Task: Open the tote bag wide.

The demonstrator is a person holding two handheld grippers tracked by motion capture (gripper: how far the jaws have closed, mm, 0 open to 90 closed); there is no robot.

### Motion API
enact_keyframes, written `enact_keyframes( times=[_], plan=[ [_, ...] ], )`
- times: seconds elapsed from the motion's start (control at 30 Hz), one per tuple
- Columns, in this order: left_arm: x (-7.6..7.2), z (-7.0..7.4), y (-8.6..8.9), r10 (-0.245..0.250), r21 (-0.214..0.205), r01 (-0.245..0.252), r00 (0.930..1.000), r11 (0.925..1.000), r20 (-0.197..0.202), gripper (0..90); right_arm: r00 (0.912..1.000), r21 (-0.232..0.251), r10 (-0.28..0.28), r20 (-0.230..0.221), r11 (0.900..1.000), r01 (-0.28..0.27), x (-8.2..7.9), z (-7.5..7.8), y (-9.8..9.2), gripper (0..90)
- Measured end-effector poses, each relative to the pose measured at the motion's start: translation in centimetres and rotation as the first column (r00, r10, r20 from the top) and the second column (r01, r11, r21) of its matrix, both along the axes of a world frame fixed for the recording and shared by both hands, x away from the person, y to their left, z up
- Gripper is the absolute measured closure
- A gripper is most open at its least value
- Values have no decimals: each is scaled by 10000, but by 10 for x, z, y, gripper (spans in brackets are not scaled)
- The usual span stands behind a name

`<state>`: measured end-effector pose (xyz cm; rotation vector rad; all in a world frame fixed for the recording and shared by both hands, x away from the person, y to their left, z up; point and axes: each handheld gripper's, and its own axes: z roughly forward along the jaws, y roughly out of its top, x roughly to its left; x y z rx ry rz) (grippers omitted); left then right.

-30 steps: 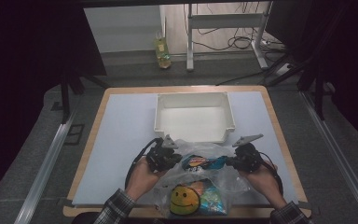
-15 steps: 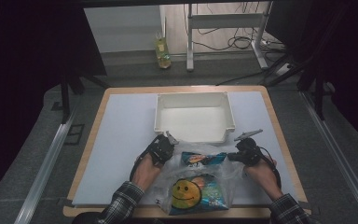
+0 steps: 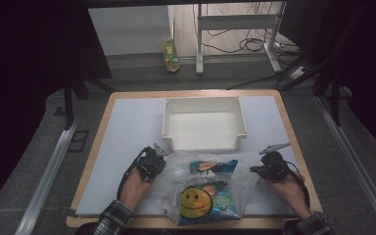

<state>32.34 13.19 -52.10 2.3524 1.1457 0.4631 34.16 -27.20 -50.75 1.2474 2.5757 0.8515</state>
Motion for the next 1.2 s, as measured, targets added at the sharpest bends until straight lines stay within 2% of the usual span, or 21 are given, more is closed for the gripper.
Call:
enact_keyframes(
  times=[0.07,0.1,0.13,0.17,0.2,0.27,0.33,0.37,0.43,0.47,0.57,0.67,0.77,0.9,0.93,0.97,1.03,1.1,1.2],
  plan=[
    [-2,10,1,-67,-287,75,9996,9996,269,880,9999,-113,106,4,9999,-106,-2,2,2,895],
    [-6,24,0,-377,-959,431,9977,9945,568,867,9996,289,261,73,9992,-263,-5,7,4,894],
    [-6,24,0,-377,-959,431,9977,9945,568,860,9996,289,261,73,9992,-263,-5,7,4,894],
    [-9,31,-3,-504,-1346,593,9964,9891,685,860,9994,492,336,116,9982,-342,-6,12,5,894],
    [-11,37,-5,-769,-1497,863,9947,9850,677,855,9990,594,408,206,9974,-419,-8,17,7,894],
    [-16,44,-14,-1378,-2046,1505,9876,9672,751,852,9971,774,635,408,9948,-665,-11,27,12,894],
    [-19,47,-24,-1958,-2211,2036,9790,9538,569,852,9937,956,959,574,9903,-1010,-16,38,19,894],
    [-21,46,-29,-2124,-2382,2170,9761,9467,452,852,9916,1068,1117,645,9872,-1182,-19,42,23,894],
    [-23,42,-36,-2680,-2801,2563,9634,9251,-35,855,9866,1260,1492,659,9796,-1566,-26,48,32,893],
    [-26,41,-38,-2839,-2976,2658,9587,9169,-185,861,9808,1315,1849,615,9726,-1916,-33,50,40,893],
    [-44,42,-41,-3352,-3135,3122,9419,8968,-208,866,9760,1290,2128,469,9676,-2171,-43,50,46,893],
    [-64,46,-43,-3811,-3232,3572,9245,8763,-114,866,9708,1352,2279,751,9622,-2363,-55,57,50,893],
    [-82,49,-48,-4024,-3089,3861,9154,8692,119,866,9615,1603,2471,1204,9510,-2644,-60,72,58,893],
    [-98,52,-52,-4030,-2943,4025,9131,8668,619,860,9442,2033,2986,1390,9245,-3223,-61,84,82,891],
    [-101,53,-52,-4102,-2983,4109,9095,8615,682,860,9400,2054,3111,1400,9196,-3349,-61,84,90,889],
    [-103,53,-52,-4246,-2931,4257,9026,8561,707,860,9338,1975,3289,1409,9149,-3520,-61,84,98,886],
    [-107,52,-53,-4407,-2870,4418,8948,8500,722,860,9224,1922,3633,1315,9034,-3832,-62,82,111,885],
    [-112,50,-54,-4506,-2940,4497,8901,8434,687,860,9127,1696,3952,1035,8972,-4077,-66,78,119,886],
    [-119,45,-55,-4577,-2884,4561,8866,8419,661,859,9063,1291,4196,510,8971,-4226,-73,69,119,887]
  ],
)
